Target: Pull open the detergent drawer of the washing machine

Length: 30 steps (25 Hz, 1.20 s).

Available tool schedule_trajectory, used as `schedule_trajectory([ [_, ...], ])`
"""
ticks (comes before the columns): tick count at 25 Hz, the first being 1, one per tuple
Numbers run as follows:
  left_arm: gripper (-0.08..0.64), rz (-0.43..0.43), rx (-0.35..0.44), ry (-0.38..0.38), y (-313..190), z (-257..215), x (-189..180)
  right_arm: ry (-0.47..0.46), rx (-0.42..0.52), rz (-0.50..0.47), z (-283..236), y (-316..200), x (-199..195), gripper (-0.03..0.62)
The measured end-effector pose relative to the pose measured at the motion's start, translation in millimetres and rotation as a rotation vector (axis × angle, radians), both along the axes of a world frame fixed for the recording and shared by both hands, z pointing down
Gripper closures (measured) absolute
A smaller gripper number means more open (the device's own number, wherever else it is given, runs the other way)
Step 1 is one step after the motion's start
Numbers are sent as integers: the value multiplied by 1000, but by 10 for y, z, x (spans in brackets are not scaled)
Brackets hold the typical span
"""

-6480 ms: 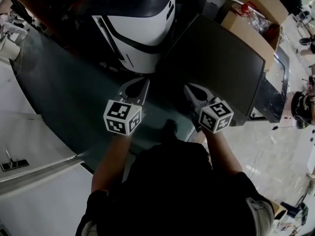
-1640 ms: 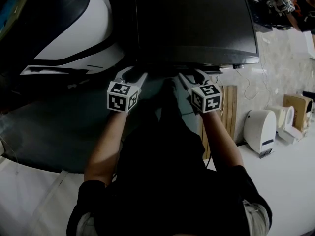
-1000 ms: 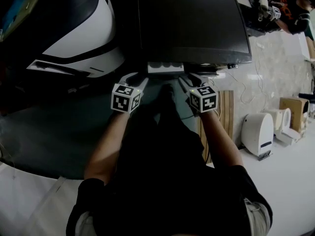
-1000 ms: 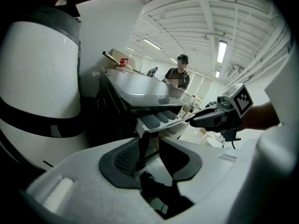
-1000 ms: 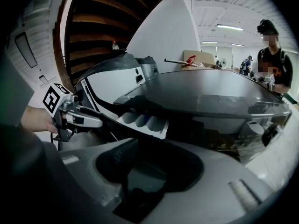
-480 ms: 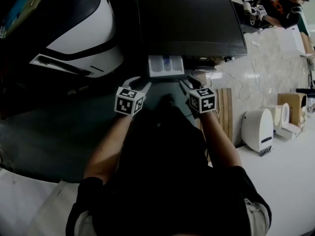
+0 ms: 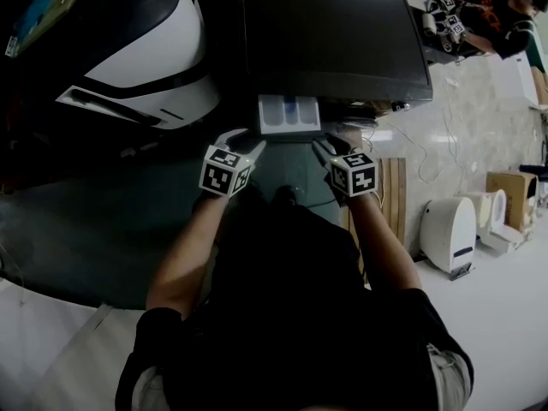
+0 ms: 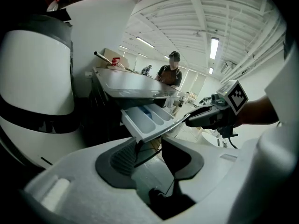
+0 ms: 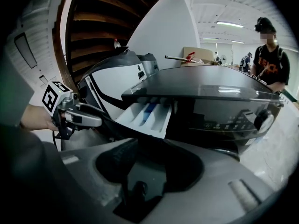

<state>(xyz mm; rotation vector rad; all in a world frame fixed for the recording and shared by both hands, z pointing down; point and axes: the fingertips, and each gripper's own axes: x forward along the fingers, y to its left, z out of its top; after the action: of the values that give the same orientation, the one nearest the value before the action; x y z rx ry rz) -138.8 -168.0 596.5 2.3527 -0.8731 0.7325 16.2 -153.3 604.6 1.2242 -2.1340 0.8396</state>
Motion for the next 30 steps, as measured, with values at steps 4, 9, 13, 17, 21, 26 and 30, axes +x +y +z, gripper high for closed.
schedule_trajectory([
  [4,390,-48,-6,-5,37,-4,33,-18,-17,-26,-4,30,24,433],
  [9,390,-67,-19,-12,95,-7,42,-39,-35,-52,-21,102,5,442],
  [13,390,-71,-28,-12,206,-2,40,-19,-30,-77,19,220,39,446],
  [17,390,-85,-35,-11,305,10,50,-32,-32,-82,33,306,54,446],
  [21,390,-94,-34,-13,369,14,64,-39,-35,-90,39,373,74,446],
  [26,390,-115,-28,-16,467,7,70,-57,-33,-100,13,470,73,456],
  [30,390,-137,-21,-26,481,-15,76,-70,-29,-100,11,481,89,459],
])
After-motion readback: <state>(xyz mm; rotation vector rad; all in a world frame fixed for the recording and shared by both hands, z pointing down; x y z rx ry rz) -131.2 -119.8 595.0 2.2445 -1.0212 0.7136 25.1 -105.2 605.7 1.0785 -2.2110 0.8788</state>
